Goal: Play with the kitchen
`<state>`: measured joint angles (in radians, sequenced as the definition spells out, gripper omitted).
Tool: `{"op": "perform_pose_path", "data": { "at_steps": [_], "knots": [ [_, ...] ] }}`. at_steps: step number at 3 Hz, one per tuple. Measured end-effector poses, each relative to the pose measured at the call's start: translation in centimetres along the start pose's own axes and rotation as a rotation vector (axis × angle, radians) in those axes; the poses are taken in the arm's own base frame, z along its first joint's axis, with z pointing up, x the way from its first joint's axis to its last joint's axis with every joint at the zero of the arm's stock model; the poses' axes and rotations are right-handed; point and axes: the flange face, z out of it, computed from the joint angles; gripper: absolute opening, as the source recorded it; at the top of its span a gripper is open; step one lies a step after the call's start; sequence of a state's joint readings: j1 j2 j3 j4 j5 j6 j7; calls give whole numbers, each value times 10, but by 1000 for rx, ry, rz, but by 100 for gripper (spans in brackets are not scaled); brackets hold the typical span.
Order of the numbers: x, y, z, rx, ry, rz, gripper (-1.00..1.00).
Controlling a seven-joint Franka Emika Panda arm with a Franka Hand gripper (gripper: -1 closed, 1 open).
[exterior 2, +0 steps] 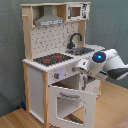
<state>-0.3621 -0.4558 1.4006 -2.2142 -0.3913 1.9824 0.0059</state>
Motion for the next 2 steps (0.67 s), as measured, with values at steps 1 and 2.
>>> {"op": "perform_pose_path", "data": {
  "at_steps": [1, 2],
  "knots": [
    [-12, -3, -10, -87, -60, -9, 100],
    [-22, -13, -13, -200, -130, -30, 100]
  ]
}}
